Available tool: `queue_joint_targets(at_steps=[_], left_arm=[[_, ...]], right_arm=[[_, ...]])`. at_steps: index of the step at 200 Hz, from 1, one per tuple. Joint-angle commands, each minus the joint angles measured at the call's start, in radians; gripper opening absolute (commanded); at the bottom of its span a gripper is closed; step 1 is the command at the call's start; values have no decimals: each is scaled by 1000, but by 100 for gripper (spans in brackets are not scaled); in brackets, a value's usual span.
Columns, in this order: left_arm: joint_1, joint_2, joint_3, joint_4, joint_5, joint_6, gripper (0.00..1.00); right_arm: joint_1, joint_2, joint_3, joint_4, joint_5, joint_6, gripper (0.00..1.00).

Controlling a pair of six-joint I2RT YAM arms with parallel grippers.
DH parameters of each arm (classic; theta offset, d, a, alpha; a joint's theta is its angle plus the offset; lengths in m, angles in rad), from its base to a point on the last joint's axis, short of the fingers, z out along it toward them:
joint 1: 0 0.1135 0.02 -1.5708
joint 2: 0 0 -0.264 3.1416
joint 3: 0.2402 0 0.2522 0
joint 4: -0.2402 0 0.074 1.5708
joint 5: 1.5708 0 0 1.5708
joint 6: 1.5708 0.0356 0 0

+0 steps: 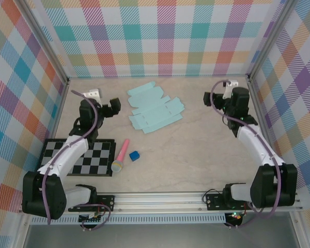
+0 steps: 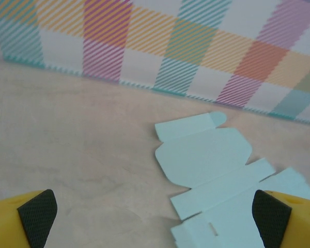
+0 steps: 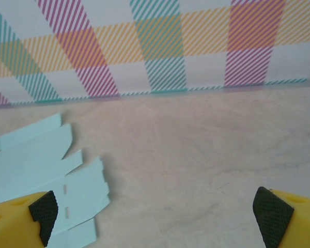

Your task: Fold the paper box

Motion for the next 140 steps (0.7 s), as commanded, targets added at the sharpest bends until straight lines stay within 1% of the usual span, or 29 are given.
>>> queue_joint_targets(at_steps=[1,8,18,26,31,57,66,100,121,131,140], left_arm=[[7,136,152,-460,-13,-241,100],[1,191,196,-508,39,-232,100],[-15,248,234,-561,73,-241,100],[-27,274,241,-566,110,-241,100],[-34,279,235,-554,141,-236,100],[-56,280,208,-522,229,-255,100],[-57,281,201,-515,256,-253,100],[-59,282,188,-516,308,-232,100],[-59,284,192,-528,306,-223,100],[-59,284,194,-533,302,-220,100],[-59,287,197,-537,299,-218,100]], right_arm=[[16,217,200,-383,-177,35,99],[24,302,286,-453,-214,19,95],[34,420,394,-531,-271,0,88],[44,503,473,-573,-295,-7,85],[52,550,521,-596,-312,-19,82],[113,747,728,-693,-336,-69,79],[131,812,801,-727,-342,-74,75],[180,969,968,-771,-308,-68,72],[189,1058,1087,-839,-291,-74,69],[192,1082,1118,-853,-288,-80,66],[195,1095,1142,-865,-271,-86,65]])
